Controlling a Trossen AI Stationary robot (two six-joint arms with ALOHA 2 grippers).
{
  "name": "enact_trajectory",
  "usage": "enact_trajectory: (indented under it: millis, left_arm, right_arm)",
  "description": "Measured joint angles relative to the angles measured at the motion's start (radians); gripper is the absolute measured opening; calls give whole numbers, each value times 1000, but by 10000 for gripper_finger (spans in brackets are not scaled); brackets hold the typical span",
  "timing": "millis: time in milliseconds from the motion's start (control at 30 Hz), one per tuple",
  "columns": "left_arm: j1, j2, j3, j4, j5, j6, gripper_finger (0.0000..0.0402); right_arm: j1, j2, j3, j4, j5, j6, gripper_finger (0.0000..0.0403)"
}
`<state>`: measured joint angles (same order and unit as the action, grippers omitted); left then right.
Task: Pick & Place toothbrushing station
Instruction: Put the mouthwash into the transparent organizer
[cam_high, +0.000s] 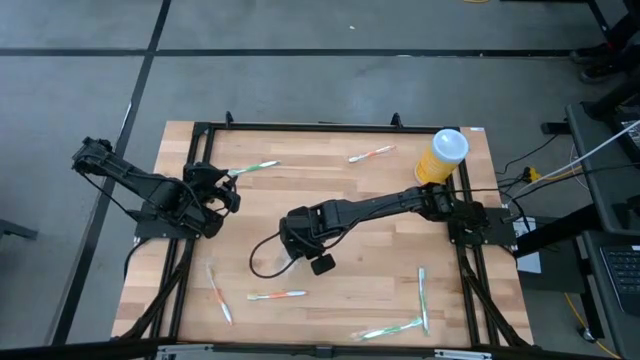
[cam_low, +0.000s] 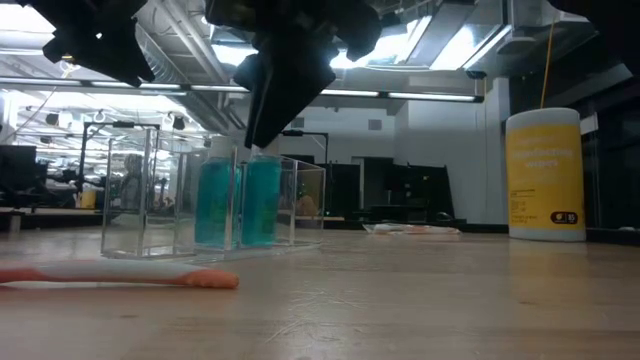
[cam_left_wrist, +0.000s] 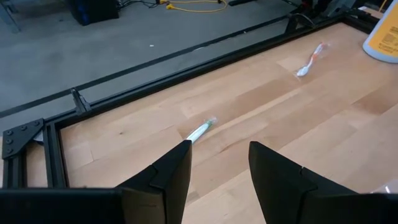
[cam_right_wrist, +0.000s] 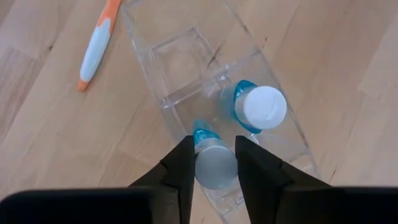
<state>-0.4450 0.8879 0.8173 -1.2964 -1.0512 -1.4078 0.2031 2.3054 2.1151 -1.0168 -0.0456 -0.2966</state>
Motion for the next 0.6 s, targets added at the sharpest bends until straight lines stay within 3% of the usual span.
enact_trajectory:
  millis: [200, 600]
  left_arm:
    - [0, 0, 0, 0, 0, -1, 157]
    - [0, 0, 0, 0, 3, -2, 157]
  right_arm:
    - [0, 0, 0, 12, 1, 20, 132]
    - [3, 0, 0, 41, 4, 28, 115]
